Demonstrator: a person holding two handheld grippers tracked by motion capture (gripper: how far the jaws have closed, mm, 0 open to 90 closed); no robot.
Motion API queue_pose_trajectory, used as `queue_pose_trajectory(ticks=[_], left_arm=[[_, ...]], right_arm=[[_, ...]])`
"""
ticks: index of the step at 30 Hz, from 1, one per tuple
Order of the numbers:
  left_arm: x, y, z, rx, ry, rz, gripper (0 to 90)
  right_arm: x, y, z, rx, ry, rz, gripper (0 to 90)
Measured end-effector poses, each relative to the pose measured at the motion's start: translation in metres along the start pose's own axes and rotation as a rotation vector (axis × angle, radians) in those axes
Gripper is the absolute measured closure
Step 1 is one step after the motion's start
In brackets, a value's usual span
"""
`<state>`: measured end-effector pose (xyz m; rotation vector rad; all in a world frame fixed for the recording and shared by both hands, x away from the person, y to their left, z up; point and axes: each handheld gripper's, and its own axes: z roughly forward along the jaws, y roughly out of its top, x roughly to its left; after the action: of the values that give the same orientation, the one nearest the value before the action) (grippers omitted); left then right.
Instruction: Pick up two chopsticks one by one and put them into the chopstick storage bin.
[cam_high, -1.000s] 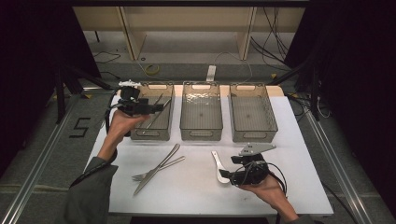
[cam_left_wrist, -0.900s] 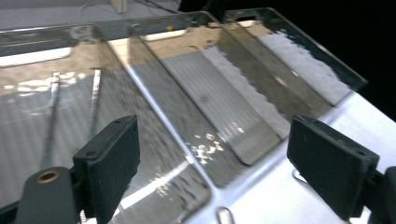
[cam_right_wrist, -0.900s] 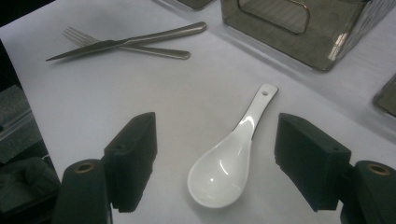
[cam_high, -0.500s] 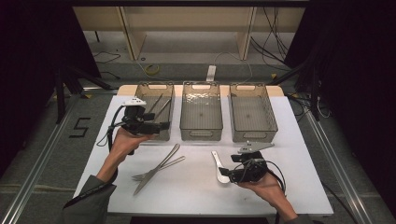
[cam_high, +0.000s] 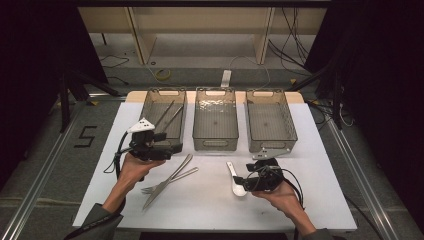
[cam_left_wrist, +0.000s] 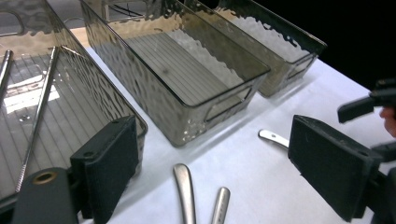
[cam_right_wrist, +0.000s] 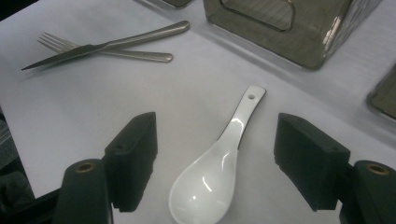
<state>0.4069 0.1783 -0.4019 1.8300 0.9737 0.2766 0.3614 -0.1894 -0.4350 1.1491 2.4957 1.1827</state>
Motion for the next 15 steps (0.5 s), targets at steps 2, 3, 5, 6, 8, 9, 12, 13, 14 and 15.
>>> queue_pose_trajectory(ticks=[2,3,5,6,8,9,12,13,14,15], left_arm=[[-0.002,-0.003,-0.001,0.0,0.001,0.004,15.5],[-0.003,-0.005,-0.002,0.001,0.001,0.003,15.5],[-0.005,-0.009,-0.002,0.008,0.005,0.008,15.5],[-0.006,-0.01,-0.003,0.01,0.008,0.013,15.5],[-0.009,-0.013,-0.004,0.016,0.014,0.024,15.4],[-0.01,-0.015,-0.004,0.018,0.017,0.031,15.4],[-0.012,-0.018,-0.005,0.016,0.024,0.036,15.5],[-0.013,-0.018,-0.006,0.015,0.022,0.035,15.5],[-0.014,-0.018,-0.006,0.014,0.019,0.036,15.4],[-0.015,-0.019,-0.007,0.008,0.019,0.036,15.4]], right_arm=[[-0.001,0.001,0.001,0.004,0.0,0.008,31.1],[-0.002,0.002,0.001,0.009,-0.002,0.008,31.2],[-0.004,0.003,0.002,0.017,-0.005,0.017,31.1],[-0.005,0.004,0.003,0.026,-0.001,0.027,31.1],[-0.007,0.006,0.007,0.04,-0.009,0.034,31.1],[-0.008,0.007,0.009,0.048,-0.01,0.036,31.1],[-0.009,0.01,0.015,0.067,-0.019,0.038,31.1],[-0.009,0.011,0.016,0.077,-0.019,0.04,31.1],[-0.009,0.011,0.018,0.085,-0.019,0.04,31.1],[-0.01,0.012,0.02,0.094,-0.021,0.042,31.1]])
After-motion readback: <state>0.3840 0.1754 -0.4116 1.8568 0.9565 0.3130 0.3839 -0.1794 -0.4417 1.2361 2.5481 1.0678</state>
